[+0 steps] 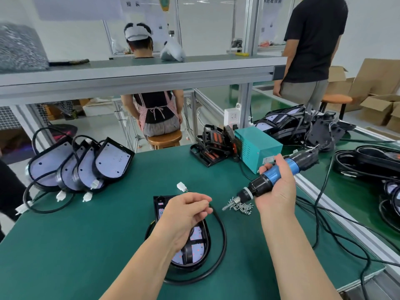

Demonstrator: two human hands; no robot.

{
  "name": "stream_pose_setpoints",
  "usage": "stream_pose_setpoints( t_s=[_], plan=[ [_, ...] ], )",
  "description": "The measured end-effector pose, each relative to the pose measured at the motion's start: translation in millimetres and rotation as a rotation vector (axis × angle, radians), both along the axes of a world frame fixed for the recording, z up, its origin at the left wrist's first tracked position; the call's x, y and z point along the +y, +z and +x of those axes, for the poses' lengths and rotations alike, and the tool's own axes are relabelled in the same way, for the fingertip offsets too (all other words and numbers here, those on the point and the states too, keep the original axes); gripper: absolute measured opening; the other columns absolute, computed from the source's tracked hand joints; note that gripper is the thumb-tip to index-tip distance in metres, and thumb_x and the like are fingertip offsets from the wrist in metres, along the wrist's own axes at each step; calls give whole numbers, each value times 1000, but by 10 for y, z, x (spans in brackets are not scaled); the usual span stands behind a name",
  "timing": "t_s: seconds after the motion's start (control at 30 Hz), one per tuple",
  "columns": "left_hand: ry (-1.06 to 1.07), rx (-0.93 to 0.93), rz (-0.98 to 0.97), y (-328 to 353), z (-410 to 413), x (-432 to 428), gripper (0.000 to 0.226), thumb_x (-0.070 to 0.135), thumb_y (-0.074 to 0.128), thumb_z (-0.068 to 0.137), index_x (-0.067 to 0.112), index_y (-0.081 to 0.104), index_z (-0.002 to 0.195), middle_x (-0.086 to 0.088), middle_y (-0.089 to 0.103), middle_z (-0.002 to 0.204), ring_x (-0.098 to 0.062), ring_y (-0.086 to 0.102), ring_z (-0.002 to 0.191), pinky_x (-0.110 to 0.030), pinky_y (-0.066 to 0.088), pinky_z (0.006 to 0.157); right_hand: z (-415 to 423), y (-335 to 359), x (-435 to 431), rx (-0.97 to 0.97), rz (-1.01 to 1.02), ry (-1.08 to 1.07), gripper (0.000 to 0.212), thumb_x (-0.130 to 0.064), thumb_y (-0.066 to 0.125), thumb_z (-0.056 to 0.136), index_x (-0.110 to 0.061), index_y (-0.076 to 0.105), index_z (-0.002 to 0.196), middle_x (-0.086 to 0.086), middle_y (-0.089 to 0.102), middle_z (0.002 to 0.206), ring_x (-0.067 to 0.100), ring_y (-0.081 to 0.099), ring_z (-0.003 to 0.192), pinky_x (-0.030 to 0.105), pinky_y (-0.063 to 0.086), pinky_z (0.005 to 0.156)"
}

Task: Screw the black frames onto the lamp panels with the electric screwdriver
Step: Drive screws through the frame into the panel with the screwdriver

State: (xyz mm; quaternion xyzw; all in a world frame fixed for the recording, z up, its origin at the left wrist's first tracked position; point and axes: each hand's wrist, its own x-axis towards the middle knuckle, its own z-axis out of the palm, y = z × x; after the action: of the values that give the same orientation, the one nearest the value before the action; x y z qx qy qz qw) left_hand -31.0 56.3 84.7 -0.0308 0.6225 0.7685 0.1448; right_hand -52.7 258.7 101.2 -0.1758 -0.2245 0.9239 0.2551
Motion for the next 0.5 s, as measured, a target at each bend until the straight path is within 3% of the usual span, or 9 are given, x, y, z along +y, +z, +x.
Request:
stream_pose_setpoints(
  t_s=[0.1, 0.3, 0.5],
  plan=[
    [-1, -81, 161, 16, 63, 2, 12, -13, 61, 90, -7, 71, 88, -14, 69, 75, -23, 74, 74, -16, 56, 61, 5, 122, -77, 27, -5, -24, 21, -22, 79, 86, -19, 59, 92, -5, 63, 64, 9, 62, 55, 18, 51, 50],
    [23, -211, 387, 56, 141, 35, 9, -13, 58, 90, -10, 67, 92, -18, 71, 79, -25, 75, 75, -18, 58, 61, 6, 241, -200, 42, 36, -50, 25, -30, 78, 88, -20, 59, 100, -7, 62, 63, 7, 60, 55, 17, 50, 51],
    [42, -252, 483, 115, 191, 41, 11, -14, 54, 92, -12, 63, 97, -20, 71, 79, -27, 75, 75, -21, 61, 64, 14, 230, -254, 26, 61, -62, 28, -31, 77, 88, -19, 58, 105, -6, 61, 65, 9, 59, 58, 18, 51, 58]
  ],
)
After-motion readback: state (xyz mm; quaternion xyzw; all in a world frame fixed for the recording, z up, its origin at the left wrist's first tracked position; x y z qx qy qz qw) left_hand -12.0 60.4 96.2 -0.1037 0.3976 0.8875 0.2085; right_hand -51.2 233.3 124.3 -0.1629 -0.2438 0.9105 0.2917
